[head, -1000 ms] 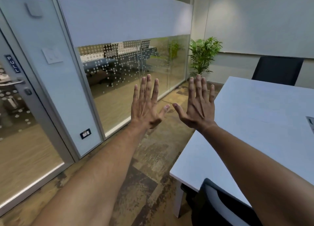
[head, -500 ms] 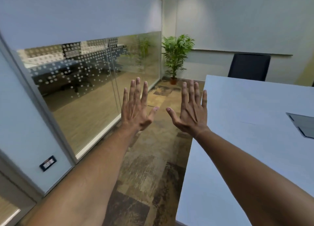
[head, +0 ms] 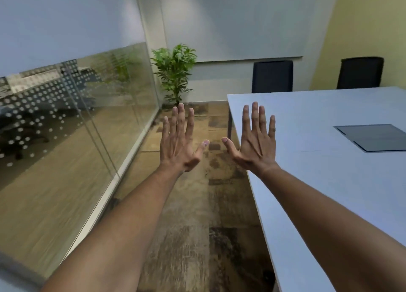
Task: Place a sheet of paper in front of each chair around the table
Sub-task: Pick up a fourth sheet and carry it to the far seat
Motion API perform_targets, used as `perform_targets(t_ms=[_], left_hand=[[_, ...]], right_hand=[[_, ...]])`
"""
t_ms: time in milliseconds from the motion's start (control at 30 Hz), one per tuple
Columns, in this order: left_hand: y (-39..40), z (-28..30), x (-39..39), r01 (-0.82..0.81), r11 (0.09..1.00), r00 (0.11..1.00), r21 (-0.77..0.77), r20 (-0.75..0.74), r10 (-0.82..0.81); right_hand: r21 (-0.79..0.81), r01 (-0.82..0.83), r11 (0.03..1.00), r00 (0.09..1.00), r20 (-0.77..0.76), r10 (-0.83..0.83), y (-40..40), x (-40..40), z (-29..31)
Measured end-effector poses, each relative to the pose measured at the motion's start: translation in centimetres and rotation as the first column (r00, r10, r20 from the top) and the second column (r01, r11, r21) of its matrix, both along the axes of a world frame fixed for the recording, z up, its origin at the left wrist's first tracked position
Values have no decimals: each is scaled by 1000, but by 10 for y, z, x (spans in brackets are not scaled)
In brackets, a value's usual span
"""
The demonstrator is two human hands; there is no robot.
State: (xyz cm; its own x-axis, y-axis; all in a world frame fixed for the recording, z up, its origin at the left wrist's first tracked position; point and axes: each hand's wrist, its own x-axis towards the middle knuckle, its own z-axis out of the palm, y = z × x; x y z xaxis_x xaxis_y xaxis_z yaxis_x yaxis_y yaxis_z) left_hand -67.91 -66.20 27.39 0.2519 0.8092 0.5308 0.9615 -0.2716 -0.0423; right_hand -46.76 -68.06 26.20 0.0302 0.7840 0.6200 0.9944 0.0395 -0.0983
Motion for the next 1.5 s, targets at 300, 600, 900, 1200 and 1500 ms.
perform_targets(t_ms=[300,600,900,1200,1500], left_hand=[[137,-17,35,190,982,982,-8,18,-189],[299,-31,107,339,938,941,-70,25,-338],[432,-37,172,493,867,870,-71,50,-490],[581,-47,245,698,711,715,-87,28,-698],[642,-71,324,860,495,504,-124,52,-862]], right_hand=[[-20,198,980,980,18,-198,102,22,-21],[-67,340,938,940,-3,-341,240,78,-36],[-100,476,873,879,29,-476,344,122,-43],[-118,669,733,737,-17,-676,451,160,-52],[-187,807,560,558,-69,-827,478,197,-72]])
